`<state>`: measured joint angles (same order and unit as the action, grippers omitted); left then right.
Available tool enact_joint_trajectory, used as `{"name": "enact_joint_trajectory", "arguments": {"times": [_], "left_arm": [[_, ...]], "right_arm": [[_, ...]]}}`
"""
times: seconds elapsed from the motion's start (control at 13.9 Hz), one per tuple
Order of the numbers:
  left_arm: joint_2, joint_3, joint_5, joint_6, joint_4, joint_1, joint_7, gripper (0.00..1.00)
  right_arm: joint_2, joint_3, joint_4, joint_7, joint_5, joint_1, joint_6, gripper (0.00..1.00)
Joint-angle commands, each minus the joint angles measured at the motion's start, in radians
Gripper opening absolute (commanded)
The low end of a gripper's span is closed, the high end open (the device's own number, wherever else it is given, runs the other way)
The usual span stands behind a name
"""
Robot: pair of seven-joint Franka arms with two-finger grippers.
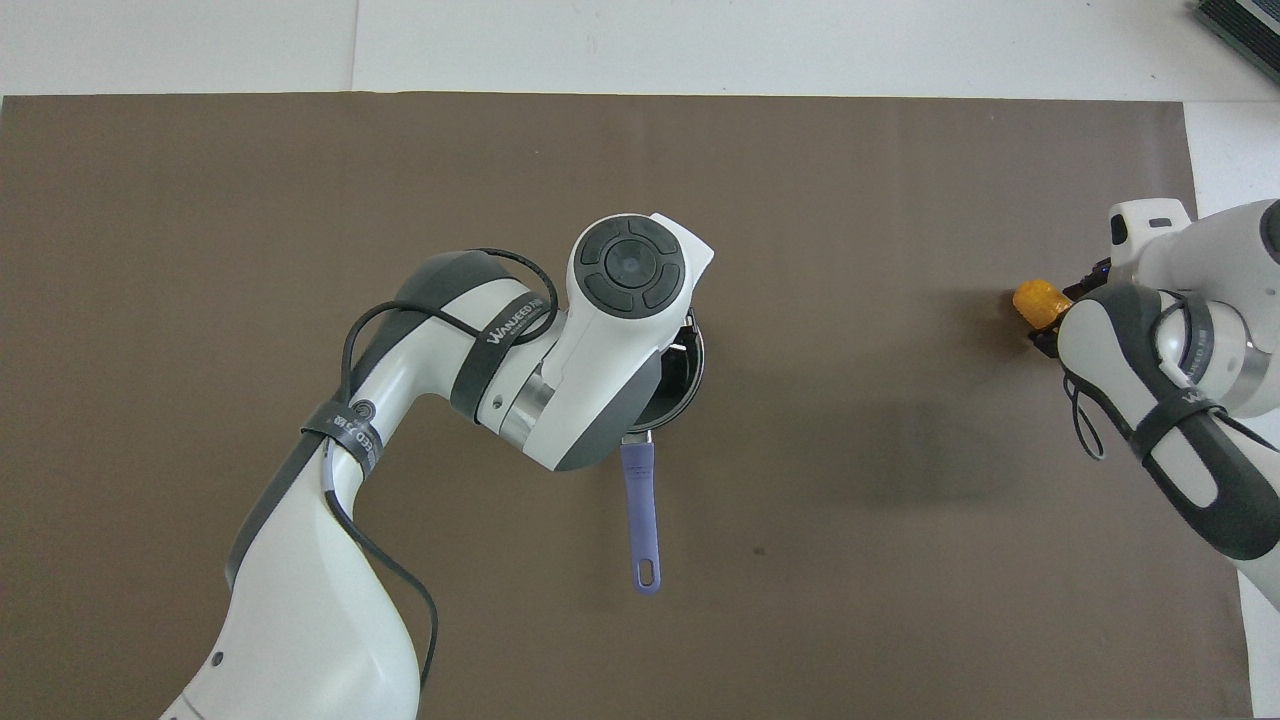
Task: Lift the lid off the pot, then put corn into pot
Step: 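Grasp the lid knob with the left gripper while the right gripper reaches the corn, then lift the lid off with the left gripper while the right gripper lifts the corn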
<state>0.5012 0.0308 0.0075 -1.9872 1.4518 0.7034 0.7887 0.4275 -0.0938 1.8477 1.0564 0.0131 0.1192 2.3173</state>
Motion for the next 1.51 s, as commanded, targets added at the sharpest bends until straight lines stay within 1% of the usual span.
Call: {"name": "enact_joint_trajectory", "arguments": {"times": [0.0,0.07,0.14,0.29,0.36,0.43,0.57,0.72,0.86,1.08,1.15,1.22,1.29,1.44], "left_arm": [[-0.026,0.017,0.022,0.034,0.001,0.014,0.015,0.44],[-0.027,0.017,0.02,0.056,-0.005,0.016,0.015,0.41],[-0.032,0.018,0.022,0.076,-0.008,0.014,0.015,0.34],[-0.068,0.021,0.025,0.082,-0.008,0.008,0.015,0.26],[-0.088,0.024,0.026,0.082,-0.007,0.004,0.014,0.23],[-0.096,0.024,0.026,0.08,-0.005,-0.004,0.012,0.17],[-0.104,0.024,0.026,0.077,-0.002,-0.036,0.0,0.1],[-0.14,0.024,0.025,0.08,0.031,-0.085,-0.073,0.09],[-0.179,0.024,0.025,0.073,0.093,-0.142,-0.146,0.09],[-0.188,0.024,0.025,0.059,0.134,-0.217,-0.255,0.09],[-0.202,0.023,0.025,0.032,0.166,-0.244,-0.291,0.09],[-0.228,0.024,0.025,-0.02,0.229,-0.269,-0.336,0.09],[-0.252,0.023,0.025,-0.077,0.293,-0.301,-0.377,0.09],[-0.298,0.023,0.023,-0.128,0.399,-0.355,-0.509,0.09]], "right_arm": [[-0.006,0.003,0.015,0.008,0.019,0.002,0.014,0.19],[-0.006,0.002,0.013,-0.027,0.019,0.002,0.011,0.0],[-0.006,0.002,0.007,-0.073,0.019,0.002,-0.001,0.0],[-0.006,0.003,-0.01,-0.125,0.019,0.002,-0.021,0.0],[-0.018,0.005,-0.019,-0.159,0.019,0.0,-0.027,0.0],[-0.033,0.009,-0.028,-0.208,0.019,0.0,-0.048,0.0],[-0.082,0.009,-0.045,-0.345,0.019,-0.027,-0.11,0.0],[-0.156,0.009,-0.045,-0.497,0.019,-0.062,-0.179,0.0],[-0.208,0.009,-0.045,-0.629,0.013,-0.093,-0.239,0.0],[-0.265,0.008,-0.061,-0.82,-0.002,-0.167,-0.326,0.0],[-0.274,0.009,-0.076,-0.876,-0.002,-0.194,-0.36,0.0],[-0.274,0.009,-0.099,-0.938,-0.004,-0.223,-0.396,0.0],[-0.273,0.009,-0.113,-1.013,-0.008,-0.269,-0.406,0.0],[-0.273,0.009,-0.114,-1.157,-0.013,-0.343,-0.4,0.0]]}}
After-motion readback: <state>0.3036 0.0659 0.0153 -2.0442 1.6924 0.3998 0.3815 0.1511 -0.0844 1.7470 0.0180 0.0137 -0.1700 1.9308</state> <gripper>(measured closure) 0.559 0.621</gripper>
